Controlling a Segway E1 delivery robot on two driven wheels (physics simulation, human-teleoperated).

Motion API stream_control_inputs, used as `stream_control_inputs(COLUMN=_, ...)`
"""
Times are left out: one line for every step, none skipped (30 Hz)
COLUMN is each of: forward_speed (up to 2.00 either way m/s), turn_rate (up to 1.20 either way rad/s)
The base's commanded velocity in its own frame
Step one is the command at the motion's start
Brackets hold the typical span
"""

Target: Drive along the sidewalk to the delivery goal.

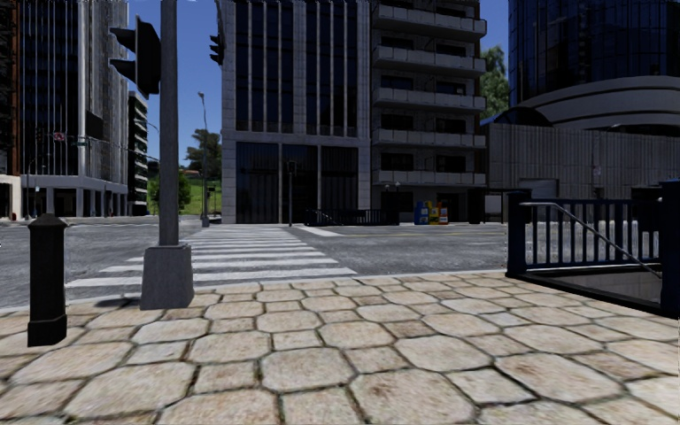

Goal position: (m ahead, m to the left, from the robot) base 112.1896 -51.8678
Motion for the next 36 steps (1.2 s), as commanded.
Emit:
stream_control_inputs(forward_speed=2.00, turn_rate=0.30)
stream_control_inputs(forward_speed=2.00, turn_rate=0.30)
stream_control_inputs(forward_speed=2.00, turn_rate=0.30)
stream_control_inputs(forward_speed=2.00, turn_rate=0.30)
stream_control_inputs(forward_speed=2.00, turn_rate=0.30)
stream_control_inputs(forward_speed=2.00, turn_rate=0.30)
stream_control_inputs(forward_speed=2.00, turn_rate=0.30)
stream_control_inputs(forward_speed=2.00, turn_rate=0.30)
stream_control_inputs(forward_speed=2.00, turn_rate=0.30)
stream_control_inputs(forward_speed=2.00, turn_rate=0.30)
stream_control_inputs(forward_speed=2.00, turn_rate=0.30)
stream_control_inputs(forward_speed=2.00, turn_rate=0.30)
stream_control_inputs(forward_speed=2.00, turn_rate=0.30)
stream_control_inputs(forward_speed=2.00, turn_rate=0.30)
stream_control_inputs(forward_speed=2.00, turn_rate=0.30)
stream_control_inputs(forward_speed=2.00, turn_rate=0.30)
stream_control_inputs(forward_speed=2.00, turn_rate=0.30)
stream_control_inputs(forward_speed=2.00, turn_rate=0.30)
stream_control_inputs(forward_speed=2.00, turn_rate=0.30)
stream_control_inputs(forward_speed=2.00, turn_rate=0.30)
stream_control_inputs(forward_speed=2.00, turn_rate=0.30)
stream_control_inputs(forward_speed=2.00, turn_rate=0.30)
stream_control_inputs(forward_speed=2.00, turn_rate=0.30)
stream_control_inputs(forward_speed=2.00, turn_rate=0.30)
stream_control_inputs(forward_speed=2.00, turn_rate=0.30)
stream_control_inputs(forward_speed=2.00, turn_rate=0.30)
stream_control_inputs(forward_speed=2.00, turn_rate=0.30)
stream_control_inputs(forward_speed=2.00, turn_rate=0.30)
stream_control_inputs(forward_speed=2.00, turn_rate=0.30)
stream_control_inputs(forward_speed=2.00, turn_rate=0.30)
stream_control_inputs(forward_speed=2.00, turn_rate=0.30)
stream_control_inputs(forward_speed=2.00, turn_rate=0.30)
stream_control_inputs(forward_speed=2.00, turn_rate=0.30)
stream_control_inputs(forward_speed=2.00, turn_rate=0.30)
stream_control_inputs(forward_speed=2.00, turn_rate=0.30)
stream_control_inputs(forward_speed=2.00, turn_rate=0.30)
